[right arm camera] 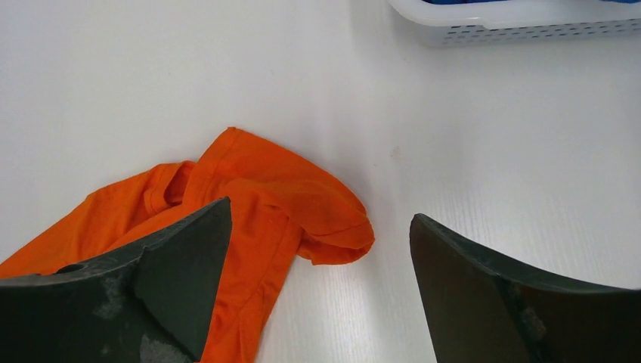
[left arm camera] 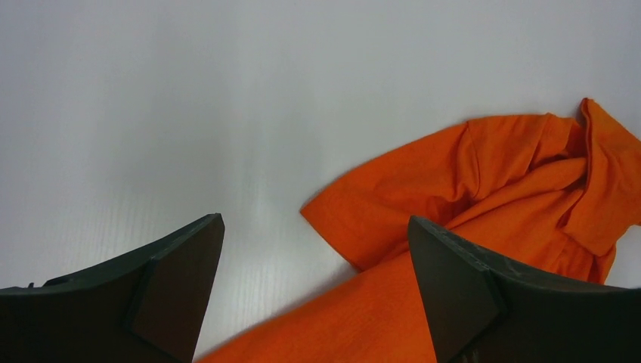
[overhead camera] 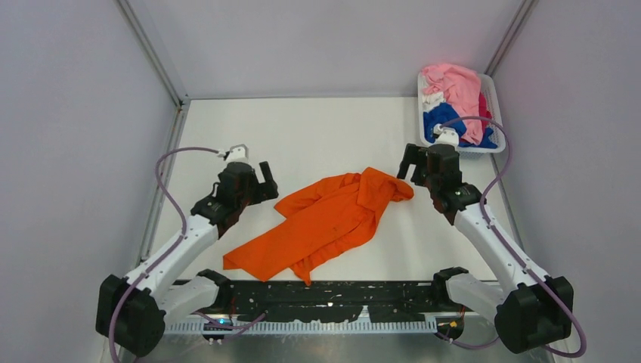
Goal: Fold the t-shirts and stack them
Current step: Flatten out the tshirt
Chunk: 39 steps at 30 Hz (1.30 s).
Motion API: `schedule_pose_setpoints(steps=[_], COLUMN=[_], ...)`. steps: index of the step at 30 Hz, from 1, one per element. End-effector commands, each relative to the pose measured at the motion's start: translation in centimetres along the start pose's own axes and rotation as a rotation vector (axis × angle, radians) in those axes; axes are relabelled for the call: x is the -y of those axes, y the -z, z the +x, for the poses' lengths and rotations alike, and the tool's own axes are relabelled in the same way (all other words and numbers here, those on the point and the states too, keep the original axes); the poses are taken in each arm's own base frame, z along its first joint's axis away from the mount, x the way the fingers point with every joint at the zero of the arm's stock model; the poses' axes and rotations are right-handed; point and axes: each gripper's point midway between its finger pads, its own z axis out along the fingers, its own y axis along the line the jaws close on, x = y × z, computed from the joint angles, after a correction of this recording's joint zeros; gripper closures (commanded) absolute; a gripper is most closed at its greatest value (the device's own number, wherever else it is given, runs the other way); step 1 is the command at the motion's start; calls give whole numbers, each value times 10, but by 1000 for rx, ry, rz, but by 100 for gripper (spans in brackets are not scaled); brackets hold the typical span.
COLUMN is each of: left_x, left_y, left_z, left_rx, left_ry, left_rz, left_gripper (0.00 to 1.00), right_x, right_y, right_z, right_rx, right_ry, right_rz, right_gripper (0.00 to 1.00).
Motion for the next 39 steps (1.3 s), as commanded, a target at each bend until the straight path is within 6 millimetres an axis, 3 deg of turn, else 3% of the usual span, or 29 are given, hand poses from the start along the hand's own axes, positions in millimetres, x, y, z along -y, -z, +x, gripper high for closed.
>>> schedule_pose_setpoints(steps=[1, 12, 16, 22, 26, 28, 31, 35, 39], left_x=[31, 33, 41, 44, 42, 43, 45, 45, 48], left_y=[-23, -72, -79, -79, -82, -85, -90, -86, -70], left_z=[3, 67, 91, 122, 137, 139, 131, 104, 72], left_rx=[-110, -375, -484, -564, -585, -589, -557, -447, -319], left_ry=[-74, -80, -58, -59, -121, -149, -180, -183, -150], left_rz=[88, 58, 92, 86, 23, -4, -30, -55, -32], left_gripper=[7, 26, 36, 41, 45, 58, 99, 100, 100], right_x=[-30, -82, -83, -52, -60, -65, -78, -98, -121], right_y=[-5, -27, -32, -32, -31, -30, -28, -25, -29], right_z=[-5, 30, 34, 26, 28, 29, 31, 39, 60], right_rx=[47, -1, -9, 15, 20, 20, 12, 2, -34], right_ry=[-11, 148, 179, 241, 227, 217, 219, 238, 244], right_rz=[-138, -183, -157, 8, -41, -70, -143, -210, -213], right_gripper=[5, 5, 5, 5, 5, 4, 1, 3, 6])
